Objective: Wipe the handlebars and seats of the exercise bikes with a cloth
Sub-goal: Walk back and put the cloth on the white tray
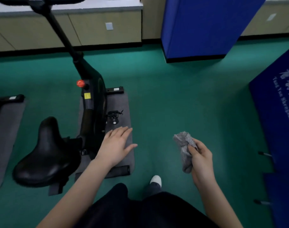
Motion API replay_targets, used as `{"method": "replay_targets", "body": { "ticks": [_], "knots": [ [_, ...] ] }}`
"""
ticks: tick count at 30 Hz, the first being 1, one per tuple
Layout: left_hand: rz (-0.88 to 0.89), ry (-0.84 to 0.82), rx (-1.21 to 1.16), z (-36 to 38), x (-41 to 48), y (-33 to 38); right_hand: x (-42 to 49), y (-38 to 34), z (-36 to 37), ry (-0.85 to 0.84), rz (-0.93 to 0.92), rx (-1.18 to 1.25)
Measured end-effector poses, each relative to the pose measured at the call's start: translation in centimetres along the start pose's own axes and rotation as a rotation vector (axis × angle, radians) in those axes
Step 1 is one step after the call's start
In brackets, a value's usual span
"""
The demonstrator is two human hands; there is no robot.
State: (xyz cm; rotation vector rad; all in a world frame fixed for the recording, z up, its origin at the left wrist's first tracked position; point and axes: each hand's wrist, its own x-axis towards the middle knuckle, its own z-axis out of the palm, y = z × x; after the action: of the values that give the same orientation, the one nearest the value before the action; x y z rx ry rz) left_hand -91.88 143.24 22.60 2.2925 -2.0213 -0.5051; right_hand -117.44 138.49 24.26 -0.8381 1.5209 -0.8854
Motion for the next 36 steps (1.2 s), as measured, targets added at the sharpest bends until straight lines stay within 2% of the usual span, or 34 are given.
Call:
{"method": "replay_targets", "body": {
  "ticks": [6, 13, 18, 25, 29, 36],
  "knots": [
    [0.022, -0.074, 0.009, 0.4, 5.0, 5.3, 5.1, -2.4, -4.8, 0.050, 0.043, 0.035],
    [-0.090, -0.085, 0.006, -0.4, 10.3, 3.8, 10.7, -4.0, -4.4, 0.060, 0.118, 0.039],
    [-0.235, -0.067, -0.037, -0.9, 15.7, 0.5, 17.4, -8.3, 0.5, -0.040, 0.073, 0.018],
    [-0.393, -0.060, -0.118, -3.7, 27.7, -5.0, 28.5, -17.5, 11.7, -0.211, 0.005, -0.013],
    [-0.337, -0.053, -0.090, -6.4, 36.2, -5.7, 34.4, -22.5, 15.9, -0.250, -0.052, -0.046],
    [-0.260, -0.004, -0.079, -10.6, 49.1, -4.8, 45.3, -27.5, 18.7, -0.191, -0.027, -0.005]
  ]
}}
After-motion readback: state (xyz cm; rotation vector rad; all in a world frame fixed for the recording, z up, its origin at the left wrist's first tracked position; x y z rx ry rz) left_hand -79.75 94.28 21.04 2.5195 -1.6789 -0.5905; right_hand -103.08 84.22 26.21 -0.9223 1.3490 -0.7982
